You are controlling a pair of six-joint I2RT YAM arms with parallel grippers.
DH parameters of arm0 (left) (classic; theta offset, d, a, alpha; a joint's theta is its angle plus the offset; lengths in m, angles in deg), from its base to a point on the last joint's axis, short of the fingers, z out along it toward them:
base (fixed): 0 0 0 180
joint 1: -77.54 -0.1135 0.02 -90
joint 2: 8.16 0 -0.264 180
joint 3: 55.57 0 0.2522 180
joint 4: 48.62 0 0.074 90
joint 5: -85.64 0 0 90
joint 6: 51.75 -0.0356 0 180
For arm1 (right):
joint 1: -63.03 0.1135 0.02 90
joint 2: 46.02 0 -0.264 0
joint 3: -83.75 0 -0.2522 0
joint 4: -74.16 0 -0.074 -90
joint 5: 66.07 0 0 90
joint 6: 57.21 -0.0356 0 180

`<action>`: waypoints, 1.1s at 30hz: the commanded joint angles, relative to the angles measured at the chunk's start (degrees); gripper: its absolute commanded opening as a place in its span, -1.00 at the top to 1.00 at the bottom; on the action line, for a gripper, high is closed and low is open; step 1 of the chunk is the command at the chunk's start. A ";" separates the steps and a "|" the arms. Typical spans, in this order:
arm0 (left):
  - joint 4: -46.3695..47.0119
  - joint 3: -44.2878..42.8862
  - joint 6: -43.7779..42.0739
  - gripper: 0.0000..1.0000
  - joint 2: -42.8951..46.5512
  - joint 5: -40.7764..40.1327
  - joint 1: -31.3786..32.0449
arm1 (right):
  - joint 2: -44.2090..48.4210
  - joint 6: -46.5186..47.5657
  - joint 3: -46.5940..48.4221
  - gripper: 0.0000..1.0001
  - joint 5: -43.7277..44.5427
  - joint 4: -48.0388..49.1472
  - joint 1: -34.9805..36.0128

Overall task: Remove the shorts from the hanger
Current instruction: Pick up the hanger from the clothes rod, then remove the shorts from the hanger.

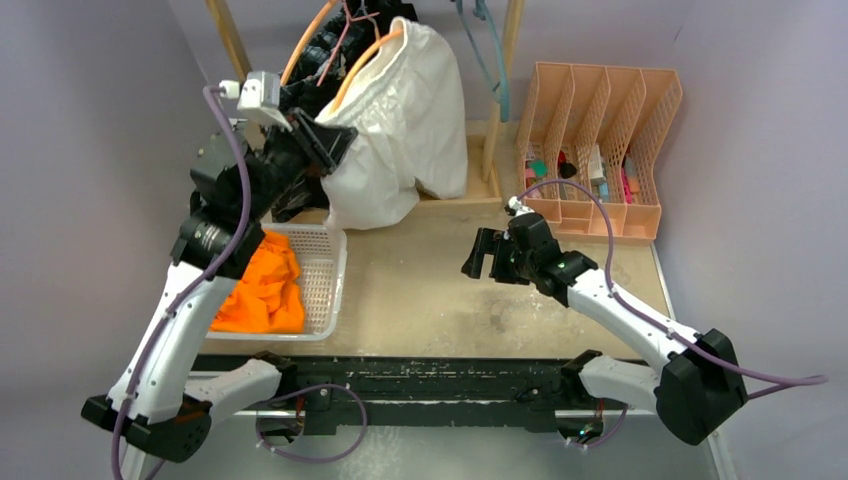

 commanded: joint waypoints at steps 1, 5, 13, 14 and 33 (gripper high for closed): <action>7.36 6.87 6.50 1.00 6.63 1.89 -0.10 | -0.18 0.29 1.92 -0.93 1.78 -0.05 0.18; 1.30 8.77 6.83 1.00 10.81 5.14 -0.05 | 3.06 -1.22 3.67 -0.93 5.17 -1.62 0.18; -2.09 20.45 10.79 1.00 20.44 14.06 -0.12 | 21.39 5.92 3.70 -0.84 -0.17 9.63 0.22; -1.63 22.72 11.31 1.00 21.05 15.29 -0.09 | 22.99 5.80 3.97 -0.87 0.38 10.33 0.23; 6.06 42.08 13.35 1.00 19.71 35.08 0.06 | 15.38 -2.63 8.86 -0.72 -3.56 8.50 0.22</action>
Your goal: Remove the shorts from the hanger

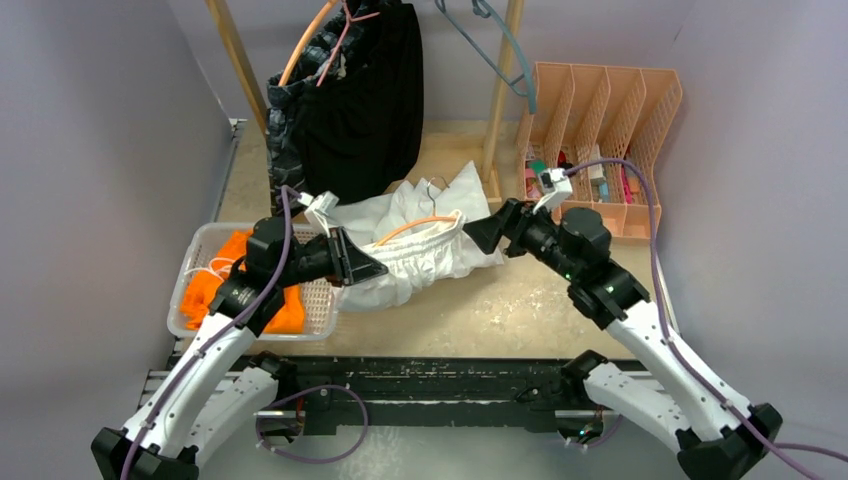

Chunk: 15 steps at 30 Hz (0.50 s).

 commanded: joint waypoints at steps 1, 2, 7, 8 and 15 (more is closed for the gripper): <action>6.22 -1.49 -2.12 1.00 -0.70 5.79 0.05 | -4.51 -5.53 2.21 -0.71 -0.33 -1.70 0.17; 6.25 -1.48 -2.41 1.00 -1.06 6.36 0.04 | -5.58 -5.62 1.84 -0.68 -1.28 0.04 0.20; 2.02 -2.34 -5.30 1.00 -2.36 7.93 0.98 | -8.73 -6.33 0.57 -0.60 -5.74 5.38 0.22; 0.78 -2.57 -6.24 1.00 -2.61 7.66 1.01 | -8.88 -5.69 0.08 -0.60 -6.35 6.57 0.22; 5.56 -1.17 -2.92 1.00 -3.65 7.47 1.97 | -14.25 -1.59 -0.23 -0.40 -11.19 10.87 0.32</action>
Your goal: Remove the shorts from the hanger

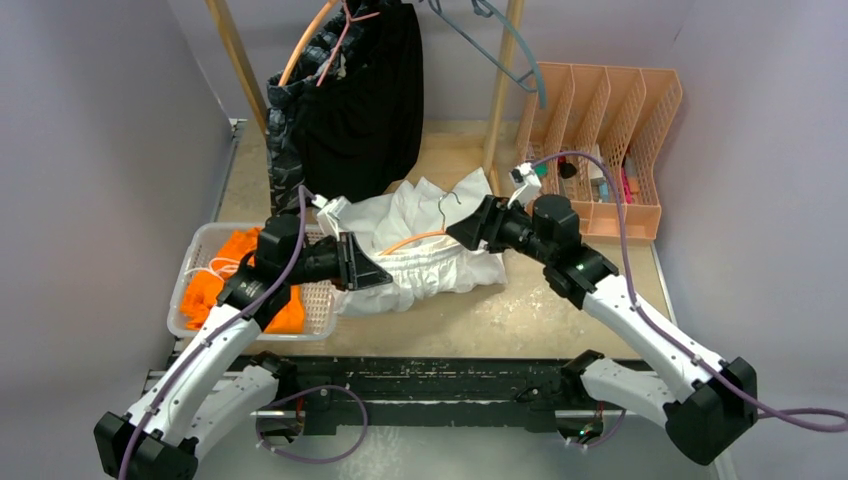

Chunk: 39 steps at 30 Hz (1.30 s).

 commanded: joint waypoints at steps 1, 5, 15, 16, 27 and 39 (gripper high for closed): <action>7.61 -1.30 1.07 1.00 -0.26 3.15 1.04 | -3.92 2.12 0.48 -0.39 -4.94 5.53 0.30; 10.45 -1.16 2.72 1.00 -0.42 3.32 1.54 | -6.16 1.43 -0.45 -0.33 -3.39 8.40 0.26; 9.68 -1.61 2.92 1.00 -0.03 2.94 2.77 | -12.92 3.49 5.33 -0.31 -3.85 9.33 0.26; 9.16 -1.76 2.61 1.00 -0.16 2.75 2.77 | -13.11 3.50 5.91 -0.31 -2.47 8.39 0.26; 5.95 -1.72 2.22 1.00 -2.58 -2.39 2.88 | -12.96 3.17 6.64 -0.55 3.29 5.91 0.26; 8.78 -0.05 5.94 1.00 -2.05 -3.23 2.95 | -17.77 1.34 4.28 -0.14 -5.49 10.89 0.79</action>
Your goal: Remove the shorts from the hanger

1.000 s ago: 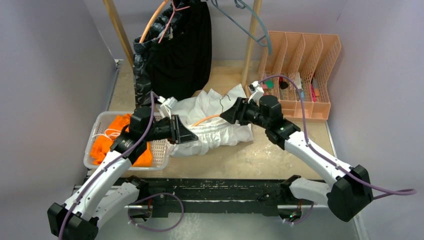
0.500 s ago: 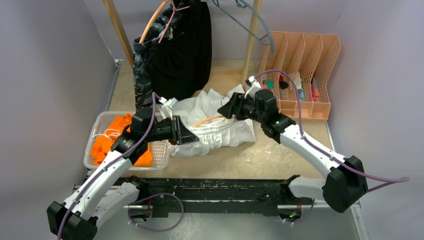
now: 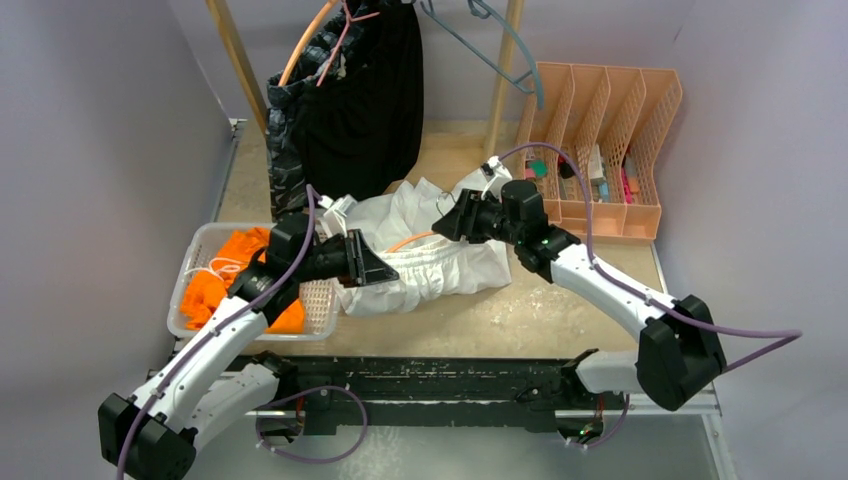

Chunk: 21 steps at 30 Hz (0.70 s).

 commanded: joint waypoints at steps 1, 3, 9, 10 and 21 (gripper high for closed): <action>4.10 -0.73 0.29 1.00 2.05 0.98 0.26 | -0.30 0.11 1.21 -0.06 -1.81 3.77 0.48; 2.65 -0.57 -0.18 1.00 2.76 0.91 0.22 | -0.86 0.71 2.19 0.01 -1.57 3.55 0.48; 3.19 -0.24 0.91 1.00 4.70 0.44 0.20 | -2.91 1.81 4.14 0.16 -2.69 2.80 0.66; 3.49 -0.25 1.12 1.00 4.69 0.54 0.20 | -2.89 2.25 4.29 0.17 -2.80 2.70 0.88; -14.04 -8.11 -8.00 0.43 4.13 -6.61 0.20 | 6.18 6.14 3.45 1.00 1.65 1.04 3.76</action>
